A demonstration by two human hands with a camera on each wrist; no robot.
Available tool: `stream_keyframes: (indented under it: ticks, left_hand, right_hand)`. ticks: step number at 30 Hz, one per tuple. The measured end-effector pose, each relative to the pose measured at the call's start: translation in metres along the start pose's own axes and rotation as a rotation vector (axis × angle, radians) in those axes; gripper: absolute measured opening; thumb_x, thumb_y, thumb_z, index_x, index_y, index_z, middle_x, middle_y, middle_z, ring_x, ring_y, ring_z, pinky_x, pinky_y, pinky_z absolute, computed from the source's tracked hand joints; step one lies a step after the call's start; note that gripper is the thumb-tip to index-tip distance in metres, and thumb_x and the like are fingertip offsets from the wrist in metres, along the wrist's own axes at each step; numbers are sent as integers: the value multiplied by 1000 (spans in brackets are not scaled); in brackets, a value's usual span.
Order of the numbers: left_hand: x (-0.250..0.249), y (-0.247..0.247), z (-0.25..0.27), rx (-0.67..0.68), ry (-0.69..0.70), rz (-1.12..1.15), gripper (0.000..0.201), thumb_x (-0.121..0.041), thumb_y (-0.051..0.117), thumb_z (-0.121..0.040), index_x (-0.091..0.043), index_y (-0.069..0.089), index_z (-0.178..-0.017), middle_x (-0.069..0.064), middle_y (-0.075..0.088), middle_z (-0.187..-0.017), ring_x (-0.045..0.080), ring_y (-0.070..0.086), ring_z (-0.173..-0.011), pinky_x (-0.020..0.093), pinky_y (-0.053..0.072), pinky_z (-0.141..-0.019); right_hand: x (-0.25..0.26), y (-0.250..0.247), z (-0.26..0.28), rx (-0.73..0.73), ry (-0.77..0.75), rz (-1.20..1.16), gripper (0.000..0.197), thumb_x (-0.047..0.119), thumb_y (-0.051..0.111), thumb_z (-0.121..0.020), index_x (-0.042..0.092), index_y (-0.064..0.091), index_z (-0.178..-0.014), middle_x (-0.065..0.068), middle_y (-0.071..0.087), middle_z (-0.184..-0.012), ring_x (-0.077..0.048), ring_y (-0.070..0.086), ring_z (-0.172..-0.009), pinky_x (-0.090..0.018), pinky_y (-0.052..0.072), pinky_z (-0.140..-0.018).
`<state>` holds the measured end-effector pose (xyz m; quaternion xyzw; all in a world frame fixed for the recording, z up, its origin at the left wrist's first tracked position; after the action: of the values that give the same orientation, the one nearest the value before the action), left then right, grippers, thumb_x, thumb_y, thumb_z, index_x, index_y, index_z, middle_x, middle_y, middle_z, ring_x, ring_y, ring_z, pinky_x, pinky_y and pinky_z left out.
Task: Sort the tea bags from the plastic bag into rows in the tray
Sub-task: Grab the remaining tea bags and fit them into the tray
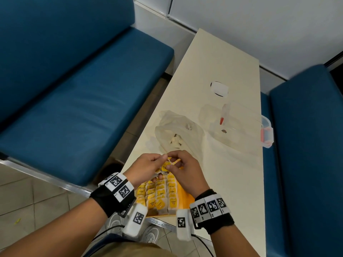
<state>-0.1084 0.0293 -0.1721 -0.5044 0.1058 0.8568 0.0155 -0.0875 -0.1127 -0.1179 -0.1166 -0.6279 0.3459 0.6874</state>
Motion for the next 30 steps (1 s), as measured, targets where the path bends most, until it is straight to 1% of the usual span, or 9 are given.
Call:
stream_keyframes:
  ticks: [2,5,7,11,15,19,22,24,30]
  left_hand:
    - [-2,1,2,3,-22,26,46,-46,49,-104,-8,75,-99,11,69,-76,18,61,-60,28,44,-49]
    - [-4,1,5,14,-64,39,55,-50,41,-106,-10,74,-88,10,67,-66,17,57,-53,28,41,-51]
    - [-4,1,5,18,-70,31,56,-49,39,-107,-8,75,-94,9,66,-64,16,57,-52,28,41,-51]
    - [-2,1,2,42,-45,124,34,-35,44,-108,-16,71,-116,12,70,-84,20,61,-61,27,45,-50]
    - [-1,1,0,60,-30,124,23,-19,53,-104,-15,74,-115,13,69,-86,17,60,-59,24,44,-47]
    - [2,-2,1,69,-35,115,20,-21,61,-100,-11,76,-110,16,72,-88,16,58,-59,23,43,-47]
    - [0,-3,3,68,14,19,21,-29,72,-93,-14,77,-107,11,74,-85,17,59,-63,25,44,-51]
    - [-1,-5,3,32,64,-89,16,-26,76,-89,-17,77,-103,9,75,-80,17,59,-61,26,44,-50]
    - [-3,-16,0,-71,85,-261,12,-20,72,-93,-27,75,-102,7,76,-78,13,62,-56,25,46,-47]
  right_hand:
    - [-1,3,0,17,-29,21,32,11,74,-85,35,68,-106,5,61,-98,-1,59,-77,-12,48,-74]
    - [-4,6,-2,67,-25,77,30,12,71,-88,31,71,-111,7,56,-97,-5,59,-81,-11,47,-77]
    - [-6,6,-3,110,4,102,31,13,70,-89,30,70,-115,7,55,-99,-3,58,-80,-8,44,-76]
    - [-5,3,-4,111,23,110,24,13,72,-87,29,70,-105,3,57,-104,-1,57,-77,-8,44,-73]
    - [-2,-5,-3,14,-4,70,17,12,75,-84,27,67,-88,6,61,-97,-1,56,-75,-11,46,-71]
    - [-3,-13,-4,-59,-3,43,15,8,72,-86,22,67,-84,9,64,-89,-1,58,-74,-10,46,-68]
    - [-4,-17,-5,-58,23,18,17,6,70,-86,23,68,-84,4,67,-87,-9,66,-75,-14,51,-67]
    - [-3,-17,-5,-47,32,14,20,5,69,-87,25,67,-83,3,68,-88,-13,68,-75,-17,53,-67]
    - [0,-23,-6,-78,-88,180,11,6,72,-85,16,75,-87,4,62,-90,-4,61,-79,-8,45,-71]
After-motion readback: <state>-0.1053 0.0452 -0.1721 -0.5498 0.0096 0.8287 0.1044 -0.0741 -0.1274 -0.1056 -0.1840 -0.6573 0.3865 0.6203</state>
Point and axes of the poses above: each hand's wrist, its own z-axis away from the middle knuckle, its own y-axis out of the palm, x = y × z, the point moved 5 cm from there along -z, towards the middle knuckle
